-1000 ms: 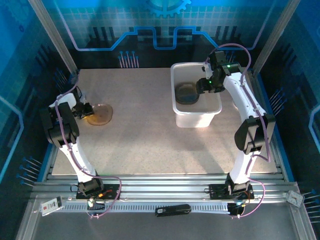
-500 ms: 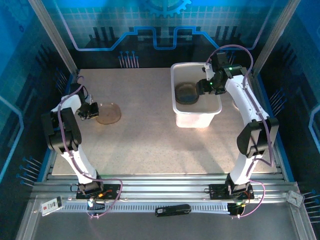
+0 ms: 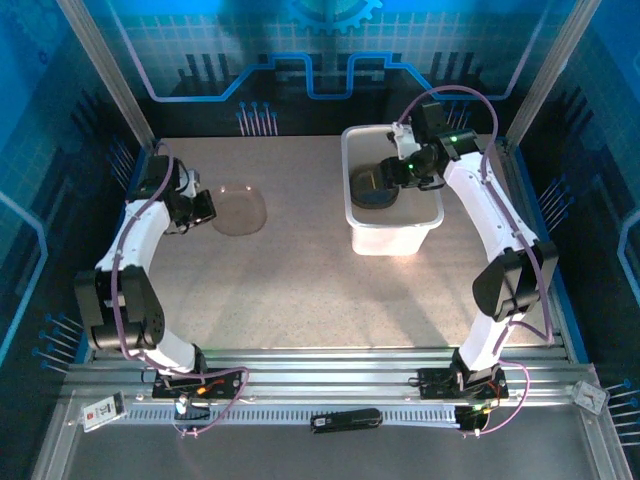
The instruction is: Place the plates into the plastic bin on the countertop
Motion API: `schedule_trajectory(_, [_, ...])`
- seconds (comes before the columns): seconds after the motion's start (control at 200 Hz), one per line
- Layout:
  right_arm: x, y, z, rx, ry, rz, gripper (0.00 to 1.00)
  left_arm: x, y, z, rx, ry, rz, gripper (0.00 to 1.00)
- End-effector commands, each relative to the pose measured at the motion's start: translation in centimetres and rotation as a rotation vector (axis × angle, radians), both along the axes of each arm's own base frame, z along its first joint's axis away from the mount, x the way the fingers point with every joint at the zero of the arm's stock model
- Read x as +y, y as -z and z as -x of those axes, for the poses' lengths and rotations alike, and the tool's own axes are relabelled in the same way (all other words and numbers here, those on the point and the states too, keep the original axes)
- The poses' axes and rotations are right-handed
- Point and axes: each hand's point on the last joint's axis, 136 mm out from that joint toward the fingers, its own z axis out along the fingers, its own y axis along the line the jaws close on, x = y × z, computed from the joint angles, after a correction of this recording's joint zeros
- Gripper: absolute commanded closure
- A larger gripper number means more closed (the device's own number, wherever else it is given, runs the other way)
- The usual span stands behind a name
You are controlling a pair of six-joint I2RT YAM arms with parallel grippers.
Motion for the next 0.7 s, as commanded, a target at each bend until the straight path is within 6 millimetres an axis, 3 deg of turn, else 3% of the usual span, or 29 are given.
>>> schedule_trajectory(0.0, [2.7,-2.0,0.7,-0.003,-0.056,-0.098,0.38,-3.2,-5.5,-0.8,-0.118,0.023,0.052,1.00])
schedule_trajectory(0.125, [4.6,-3.3,1.1,-0.012,-0.105,-0.155,0.40,-6.2,-8.6,-1.9,-0.191,0.049,0.058,1.00])
schedule_trajectory(0.35, [7.0,-5.7,2.4,-0.034,-0.172,-0.265,0.42,-11.7,-11.9,-3.5,-0.281,0.126,0.064,1.00])
schedule_trajectory(0.52, [8.2,-6.0,2.7,-0.023,-0.172,-0.353,0.44,-15.6,-13.5,-4.0,-0.334,0.187,0.072,1.00])
schedule_trajectory(0.695, [8.6,-6.1,2.6,-0.029,-0.153,-0.404,0.47,-18.2,-14.1,-4.1,-0.362,0.223,0.078,1.00])
